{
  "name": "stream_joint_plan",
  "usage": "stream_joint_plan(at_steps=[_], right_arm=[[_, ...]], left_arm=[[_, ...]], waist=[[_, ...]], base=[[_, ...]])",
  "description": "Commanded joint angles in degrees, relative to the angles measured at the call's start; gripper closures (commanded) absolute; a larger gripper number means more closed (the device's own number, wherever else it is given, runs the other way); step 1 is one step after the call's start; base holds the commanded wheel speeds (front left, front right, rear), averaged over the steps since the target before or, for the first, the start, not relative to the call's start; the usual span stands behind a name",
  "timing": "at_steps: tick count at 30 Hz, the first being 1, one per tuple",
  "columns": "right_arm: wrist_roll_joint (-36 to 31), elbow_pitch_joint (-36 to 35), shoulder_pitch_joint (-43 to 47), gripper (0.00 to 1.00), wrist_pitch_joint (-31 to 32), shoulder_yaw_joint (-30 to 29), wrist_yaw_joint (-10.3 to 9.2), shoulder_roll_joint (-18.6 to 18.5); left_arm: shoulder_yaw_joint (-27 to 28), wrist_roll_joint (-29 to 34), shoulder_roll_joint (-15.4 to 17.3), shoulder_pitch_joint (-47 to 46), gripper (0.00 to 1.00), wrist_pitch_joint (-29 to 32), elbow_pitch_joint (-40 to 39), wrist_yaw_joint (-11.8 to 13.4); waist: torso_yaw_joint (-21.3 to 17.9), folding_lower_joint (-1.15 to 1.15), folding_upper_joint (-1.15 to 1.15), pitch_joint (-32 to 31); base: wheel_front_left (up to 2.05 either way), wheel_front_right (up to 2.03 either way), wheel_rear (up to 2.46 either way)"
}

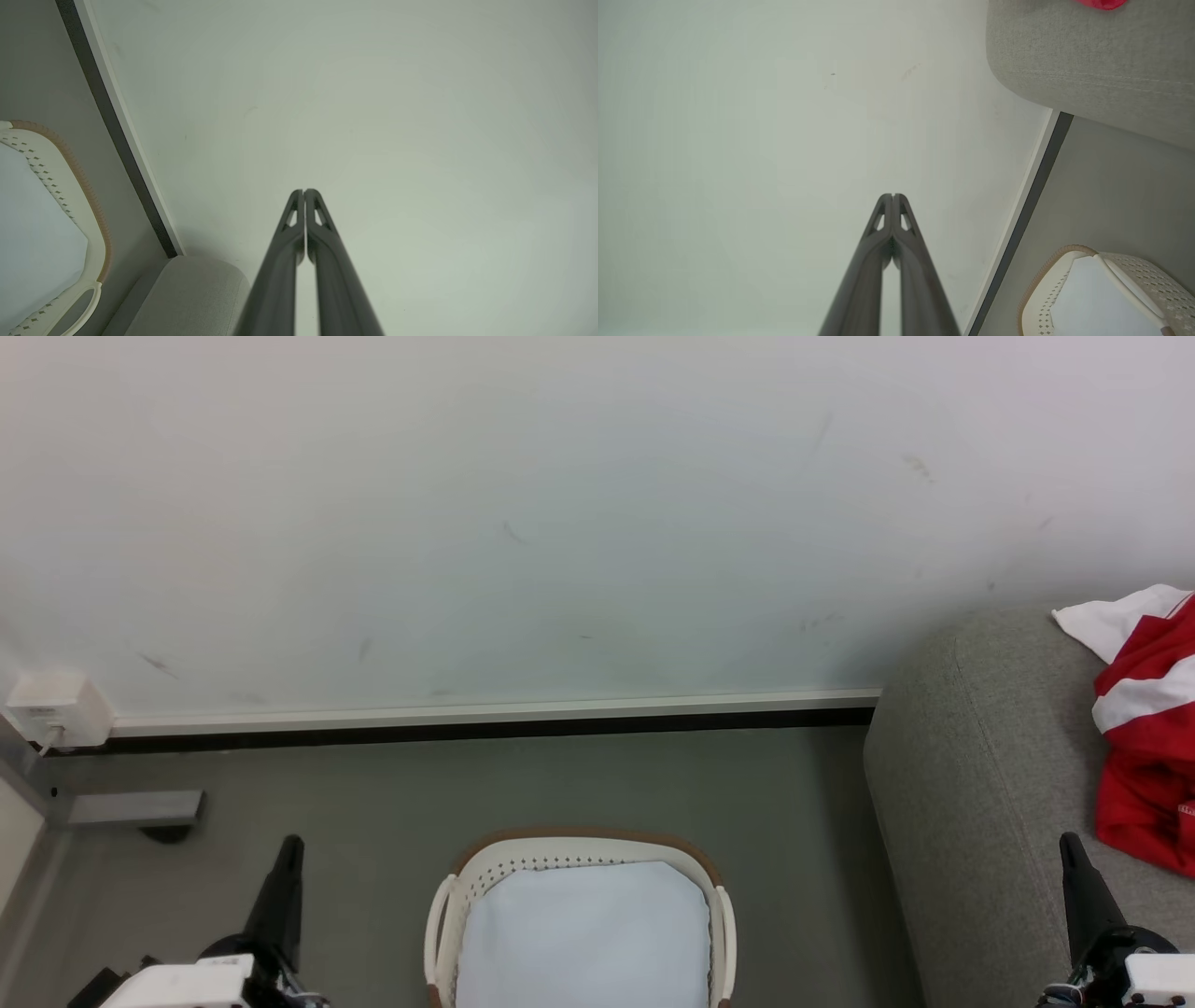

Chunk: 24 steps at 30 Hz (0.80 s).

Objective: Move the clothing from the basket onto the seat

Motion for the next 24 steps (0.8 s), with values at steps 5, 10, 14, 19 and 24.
stream_joint_plan(at_steps=[5, 10, 14, 19, 24], right_arm=[[0.0, -0.3, -0.8, 1.00, 0.2, -0.3, -0.12, -0.3], [0.0, -0.3, -0.8, 1.00, 0.2, -0.3, -0.12, -0.3], [0.0, -0.3, -0.8, 1.00, 0.2, -0.3, -0.12, -0.3], [0.0, -0.3, -0.8, 1.00, 0.2, -0.3, -0.12, -0.3], [0.0, -0.3, -0.8, 1.00, 0.2, -0.3, -0.12, -0.3]], left_arm=[[0.1, -0.8, 0.1, -0.5, 1.00, 0.2, -0.2, 0.1], [0.1, -0.8, 0.1, -0.5, 1.00, 0.2, -0.2, 0.1], [0.1, -0.8, 0.1, -0.5, 1.00, 0.2, -0.2, 0.1], [0.1, -0.8, 0.1, -0.5, 1.00, 0.2, -0.2, 0.1], [0.1, -0.8, 0.1, -0.5, 1.00, 0.2, -0.2, 0.1]], waist=[[0.0, 0.00, 0.00, 0.0], [0.0, 0.00, 0.00, 0.0], [0.0, 0.00, 0.00, 0.0], [0.0, 0.00, 0.00, 0.0], [0.0, 0.00, 0.00, 0.0]], base=[[0.00, 0.00, 0.00], [0.00, 0.00, 0.00], [0.00, 0.00, 0.00], [0.00, 0.00, 0.00], [0.00, 0.00, 0.00]])
